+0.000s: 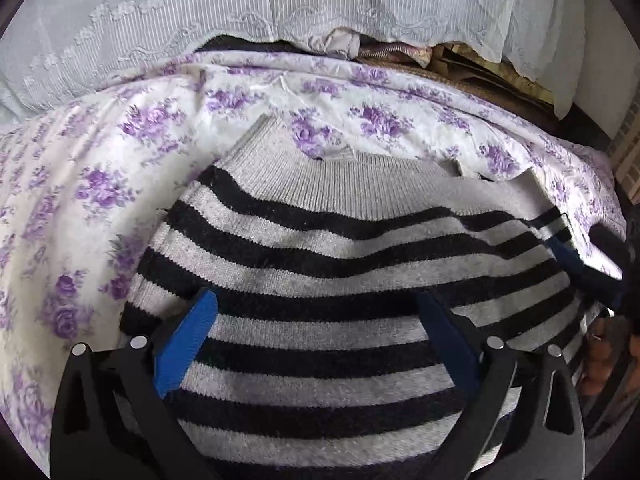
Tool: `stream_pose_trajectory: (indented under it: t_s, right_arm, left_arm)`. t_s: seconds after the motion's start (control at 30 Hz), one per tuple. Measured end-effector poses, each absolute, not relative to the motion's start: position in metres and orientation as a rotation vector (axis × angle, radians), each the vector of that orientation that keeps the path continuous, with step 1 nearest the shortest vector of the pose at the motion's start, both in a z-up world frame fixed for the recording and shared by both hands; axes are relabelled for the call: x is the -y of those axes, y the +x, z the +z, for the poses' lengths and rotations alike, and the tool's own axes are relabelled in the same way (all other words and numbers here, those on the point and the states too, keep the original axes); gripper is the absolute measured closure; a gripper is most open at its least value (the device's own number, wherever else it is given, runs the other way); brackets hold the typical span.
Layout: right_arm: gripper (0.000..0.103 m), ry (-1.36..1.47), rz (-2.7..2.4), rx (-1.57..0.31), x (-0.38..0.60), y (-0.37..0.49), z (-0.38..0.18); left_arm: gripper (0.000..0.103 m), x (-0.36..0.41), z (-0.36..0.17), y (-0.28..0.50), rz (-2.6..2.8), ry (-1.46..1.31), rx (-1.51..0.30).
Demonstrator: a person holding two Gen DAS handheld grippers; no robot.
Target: Fold small clothes
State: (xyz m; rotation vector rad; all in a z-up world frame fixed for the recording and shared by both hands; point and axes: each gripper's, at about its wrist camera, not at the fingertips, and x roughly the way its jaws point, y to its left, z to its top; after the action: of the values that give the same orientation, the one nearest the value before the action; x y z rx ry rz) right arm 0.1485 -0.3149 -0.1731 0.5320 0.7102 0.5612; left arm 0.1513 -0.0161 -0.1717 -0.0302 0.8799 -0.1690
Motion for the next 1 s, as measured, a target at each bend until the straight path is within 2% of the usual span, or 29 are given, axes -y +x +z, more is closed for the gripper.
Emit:
stream_pose_trajectory:
  t_s: [0.33,0.5,0.7,1.0]
  right_arm:
    - [0.003,0.3,0.299,-0.717,0.281,0.125,-0.168]
    - [0.003,0.177,0.147,-0.617,0.256,0.092,-0.149]
    - [0.003,-0.074,0.035,-0.761,0.223,0.1,-0.17]
    - [0.003,-0.015,0.066,-0.799,0.23,0.1,-0.175]
  left_arm:
    - [0.005,0.041,-0.168,0.132,-0.095,0.053,-0.809]
    - [0.005,0.038,-0.162,0.126,-0.054,0.053,-0.762]
    - [0.005,0.039,-0.17,0.131,-0.004,0.08,-0.798]
    - [0.004,0.032,-0.173,0.128,-0.001,0.055,-0.816]
